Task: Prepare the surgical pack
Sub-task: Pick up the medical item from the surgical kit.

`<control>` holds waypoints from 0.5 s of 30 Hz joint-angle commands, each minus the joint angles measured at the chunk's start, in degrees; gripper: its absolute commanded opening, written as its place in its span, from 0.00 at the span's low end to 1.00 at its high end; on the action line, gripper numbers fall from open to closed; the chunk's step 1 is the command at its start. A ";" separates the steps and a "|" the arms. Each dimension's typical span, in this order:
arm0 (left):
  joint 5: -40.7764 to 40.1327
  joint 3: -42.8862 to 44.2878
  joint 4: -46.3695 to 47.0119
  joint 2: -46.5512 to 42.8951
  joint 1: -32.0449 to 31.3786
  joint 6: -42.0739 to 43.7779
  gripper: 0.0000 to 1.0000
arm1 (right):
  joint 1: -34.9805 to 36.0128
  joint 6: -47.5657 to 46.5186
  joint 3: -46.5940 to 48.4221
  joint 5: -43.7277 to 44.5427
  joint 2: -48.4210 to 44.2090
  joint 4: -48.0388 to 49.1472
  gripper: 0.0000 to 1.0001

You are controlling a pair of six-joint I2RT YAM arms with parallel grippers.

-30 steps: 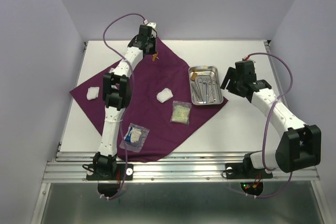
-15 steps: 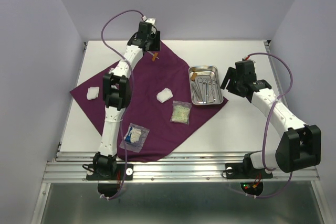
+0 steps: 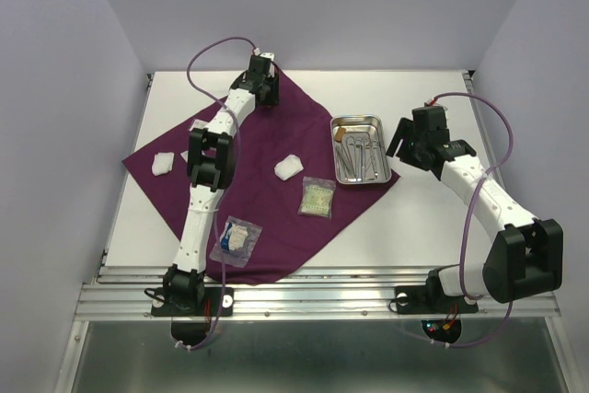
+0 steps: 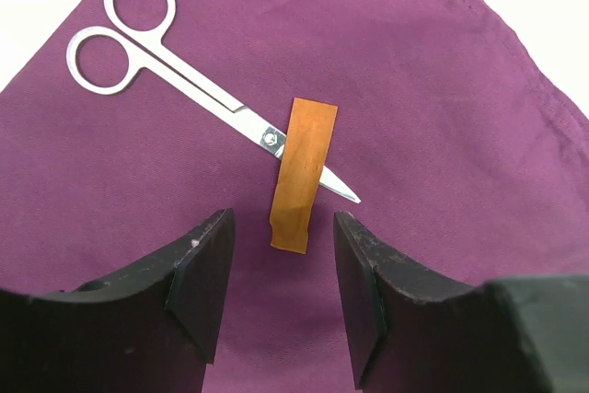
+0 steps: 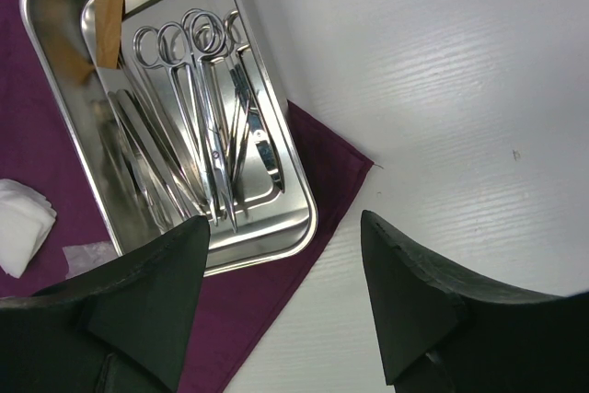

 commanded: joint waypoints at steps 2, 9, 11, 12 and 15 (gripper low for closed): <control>-0.83 2.21 0.69 -0.75 -0.58 0.20 0.58 | -0.26 0.12 1.49 -0.22 -1.28 1.05 0.72; -0.57 3.00 -0.28 0.74 -0.76 0.02 0.51 | -0.26 0.12 1.13 -0.13 -1.19 1.05 0.72; -0.65 3.27 -0.63 1.09 -0.85 0.02 0.51 | -0.26 0.12 0.96 -0.13 -1.28 1.14 0.72; -0.83 3.44 -0.72 1.27 -0.85 -0.06 0.51 | -0.26 0.21 0.96 -0.13 -1.28 1.14 0.72; -1.09 3.53 -1.25 1.45 -1.02 0.20 0.51 | -0.26 0.30 0.87 -0.22 -1.36 1.23 0.72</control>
